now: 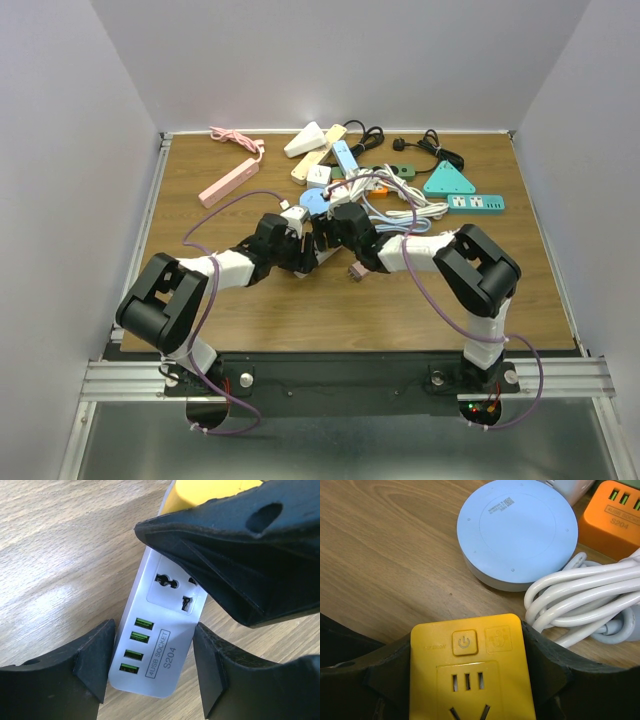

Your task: Insert the plug

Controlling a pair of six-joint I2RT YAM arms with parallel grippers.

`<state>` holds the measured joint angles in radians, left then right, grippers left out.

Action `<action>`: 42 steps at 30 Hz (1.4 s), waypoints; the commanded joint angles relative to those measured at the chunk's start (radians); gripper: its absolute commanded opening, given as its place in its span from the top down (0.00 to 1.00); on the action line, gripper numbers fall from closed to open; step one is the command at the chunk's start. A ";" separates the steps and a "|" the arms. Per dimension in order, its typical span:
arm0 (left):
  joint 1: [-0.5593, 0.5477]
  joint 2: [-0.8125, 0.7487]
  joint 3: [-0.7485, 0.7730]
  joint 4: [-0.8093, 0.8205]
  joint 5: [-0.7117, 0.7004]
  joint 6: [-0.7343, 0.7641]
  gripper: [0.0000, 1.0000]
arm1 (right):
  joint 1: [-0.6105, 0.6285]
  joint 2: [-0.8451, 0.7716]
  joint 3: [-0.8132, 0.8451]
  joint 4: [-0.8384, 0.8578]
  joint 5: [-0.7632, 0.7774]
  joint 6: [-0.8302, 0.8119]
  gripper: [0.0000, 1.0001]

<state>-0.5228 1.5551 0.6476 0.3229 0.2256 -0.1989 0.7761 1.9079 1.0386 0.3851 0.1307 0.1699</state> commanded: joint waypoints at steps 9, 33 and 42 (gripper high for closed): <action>-0.035 0.046 -0.002 0.070 -0.301 -0.131 1.00 | 0.077 -0.124 -0.152 -0.140 0.035 0.220 0.15; -0.109 0.080 0.049 0.008 -0.554 -0.248 0.68 | -0.026 -0.501 -0.331 -0.193 0.149 0.226 0.07; -0.137 -0.102 -0.003 0.056 -0.482 -0.133 0.06 | -0.228 -0.613 -0.381 -0.203 0.023 0.198 0.06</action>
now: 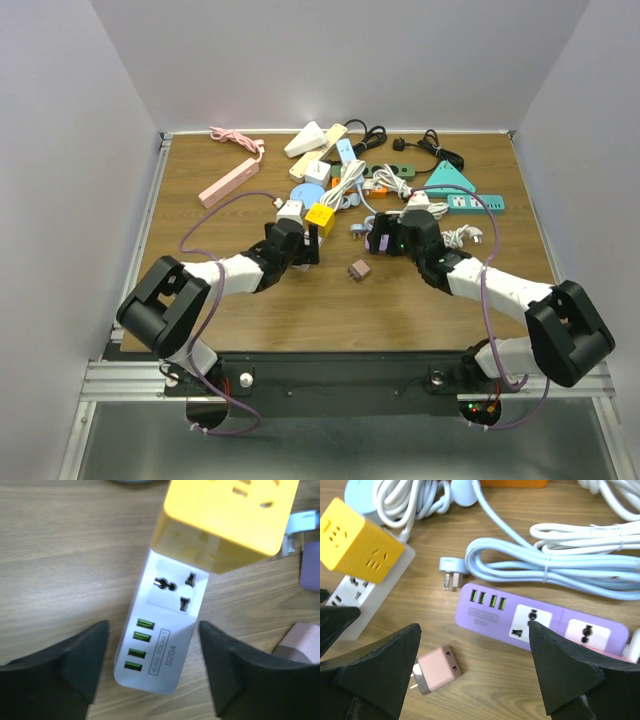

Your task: Insert the plug

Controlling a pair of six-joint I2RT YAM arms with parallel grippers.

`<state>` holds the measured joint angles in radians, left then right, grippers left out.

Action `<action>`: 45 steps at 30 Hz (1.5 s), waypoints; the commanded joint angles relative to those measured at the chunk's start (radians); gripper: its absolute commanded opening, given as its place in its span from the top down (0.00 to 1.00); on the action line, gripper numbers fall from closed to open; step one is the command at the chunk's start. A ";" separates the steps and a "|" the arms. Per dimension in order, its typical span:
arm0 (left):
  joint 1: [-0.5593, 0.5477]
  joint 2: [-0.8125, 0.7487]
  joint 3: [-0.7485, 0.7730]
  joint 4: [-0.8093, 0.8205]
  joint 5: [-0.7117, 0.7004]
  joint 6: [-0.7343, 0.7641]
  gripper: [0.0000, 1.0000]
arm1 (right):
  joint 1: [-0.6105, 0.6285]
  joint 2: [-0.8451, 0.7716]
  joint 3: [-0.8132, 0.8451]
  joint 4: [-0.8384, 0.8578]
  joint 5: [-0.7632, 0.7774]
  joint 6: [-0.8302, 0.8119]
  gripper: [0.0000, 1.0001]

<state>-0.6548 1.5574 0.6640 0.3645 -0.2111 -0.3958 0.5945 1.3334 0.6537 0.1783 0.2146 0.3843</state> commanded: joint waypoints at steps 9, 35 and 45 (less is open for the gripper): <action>-0.143 -0.214 -0.079 0.050 0.001 0.158 0.01 | -0.088 -0.086 0.011 -0.023 -0.148 -0.027 0.06; -0.282 0.107 0.023 0.344 0.184 0.296 0.01 | -0.091 -0.204 0.138 -0.174 -0.346 0.016 0.06; -0.286 0.204 0.118 0.264 0.130 0.272 0.01 | -0.093 -0.203 0.139 -0.174 -0.350 0.008 0.06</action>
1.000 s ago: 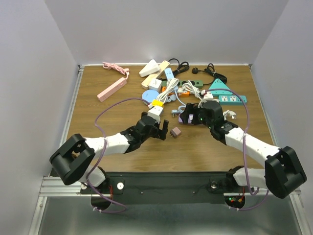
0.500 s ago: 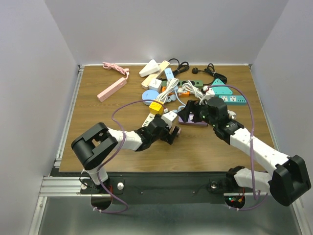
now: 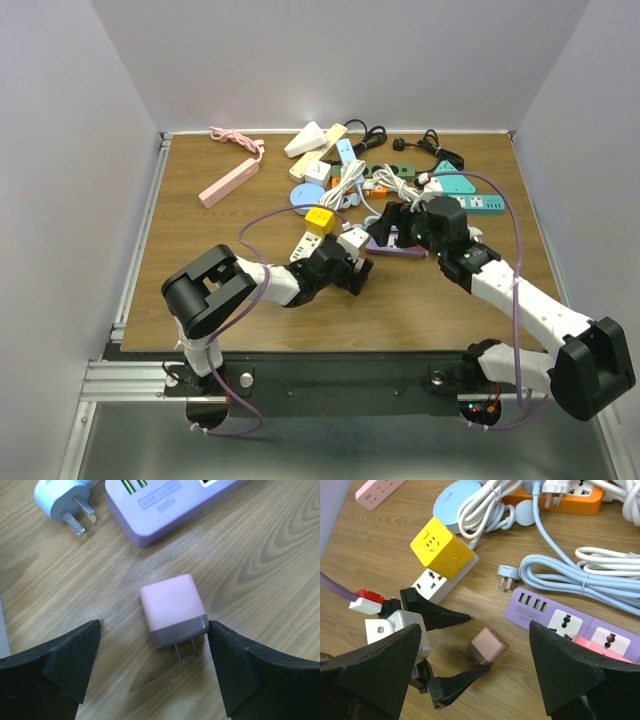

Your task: Insert the plug

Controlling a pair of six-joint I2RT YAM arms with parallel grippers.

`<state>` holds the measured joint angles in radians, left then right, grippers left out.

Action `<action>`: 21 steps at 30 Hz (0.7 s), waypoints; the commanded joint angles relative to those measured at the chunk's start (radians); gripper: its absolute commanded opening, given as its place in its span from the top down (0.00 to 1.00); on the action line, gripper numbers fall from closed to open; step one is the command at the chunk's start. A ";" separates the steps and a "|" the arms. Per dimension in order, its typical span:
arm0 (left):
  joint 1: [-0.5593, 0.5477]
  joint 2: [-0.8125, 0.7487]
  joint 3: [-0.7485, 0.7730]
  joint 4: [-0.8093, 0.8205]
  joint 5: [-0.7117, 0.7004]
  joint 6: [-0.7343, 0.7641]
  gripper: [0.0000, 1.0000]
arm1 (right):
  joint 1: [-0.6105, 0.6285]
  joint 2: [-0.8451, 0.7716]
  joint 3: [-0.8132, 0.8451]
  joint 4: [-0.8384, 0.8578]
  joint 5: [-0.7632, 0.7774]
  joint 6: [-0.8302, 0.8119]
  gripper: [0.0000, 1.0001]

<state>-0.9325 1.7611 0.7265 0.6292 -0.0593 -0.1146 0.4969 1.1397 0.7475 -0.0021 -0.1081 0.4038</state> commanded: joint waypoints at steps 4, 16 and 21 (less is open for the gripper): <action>-0.014 0.018 0.074 -0.011 -0.011 -0.002 0.01 | 0.003 -0.014 0.041 0.007 -0.027 -0.008 0.06; -0.038 -0.188 -0.086 0.050 0.018 0.012 1.00 | -0.009 -0.040 0.105 -0.205 -0.042 0.020 0.07; -0.051 -0.460 -0.229 0.073 -0.001 -0.014 1.00 | -0.012 -0.054 0.116 -0.295 -0.108 0.024 0.07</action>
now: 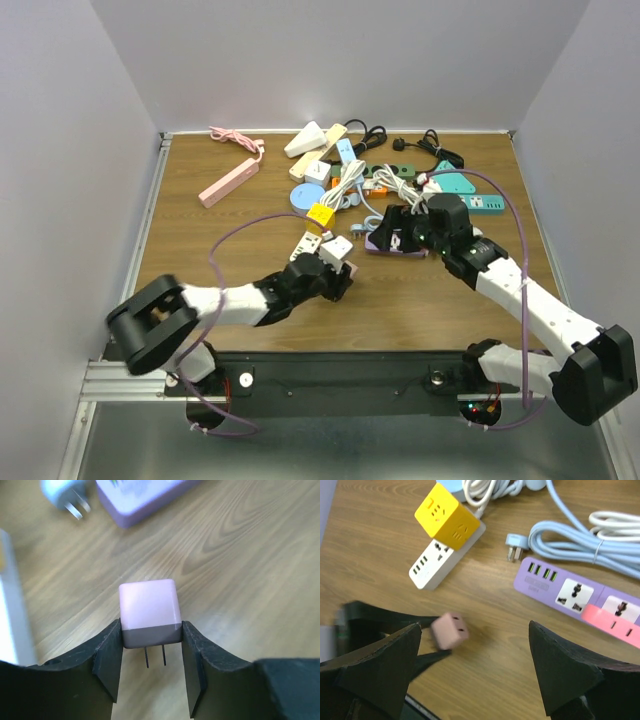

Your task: Insert the plug

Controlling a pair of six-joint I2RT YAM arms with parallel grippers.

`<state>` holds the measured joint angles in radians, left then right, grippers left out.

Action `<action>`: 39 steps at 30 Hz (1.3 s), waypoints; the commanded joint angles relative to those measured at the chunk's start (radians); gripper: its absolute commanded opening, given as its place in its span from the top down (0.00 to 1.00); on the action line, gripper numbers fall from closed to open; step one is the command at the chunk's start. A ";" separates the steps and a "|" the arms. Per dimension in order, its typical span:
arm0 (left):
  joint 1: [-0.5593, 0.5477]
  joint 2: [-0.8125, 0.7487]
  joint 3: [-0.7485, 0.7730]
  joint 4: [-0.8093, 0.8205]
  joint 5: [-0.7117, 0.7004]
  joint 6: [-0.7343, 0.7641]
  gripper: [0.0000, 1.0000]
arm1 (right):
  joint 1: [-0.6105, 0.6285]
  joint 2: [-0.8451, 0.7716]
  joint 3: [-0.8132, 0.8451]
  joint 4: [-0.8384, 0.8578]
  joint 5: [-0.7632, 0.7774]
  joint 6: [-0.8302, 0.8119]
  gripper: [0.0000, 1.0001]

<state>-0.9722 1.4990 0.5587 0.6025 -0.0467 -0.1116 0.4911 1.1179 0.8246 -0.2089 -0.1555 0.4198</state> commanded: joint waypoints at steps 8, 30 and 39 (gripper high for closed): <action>-0.011 -0.327 -0.069 0.066 0.096 -0.011 1.00 | -0.005 0.020 0.070 -0.086 -0.352 -0.013 0.14; -0.023 -0.381 -0.075 0.094 0.105 0.006 1.00 | -0.005 0.203 0.074 0.058 -0.605 0.002 0.16; -0.036 -0.391 -0.086 0.117 0.088 0.004 1.00 | -0.006 0.249 0.056 0.105 -0.706 0.036 0.43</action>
<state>-1.0000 1.1416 0.4694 0.6388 0.0479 -0.1162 0.4900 1.3624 0.8833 -0.1699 -0.7876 0.4454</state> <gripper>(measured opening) 0.539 0.619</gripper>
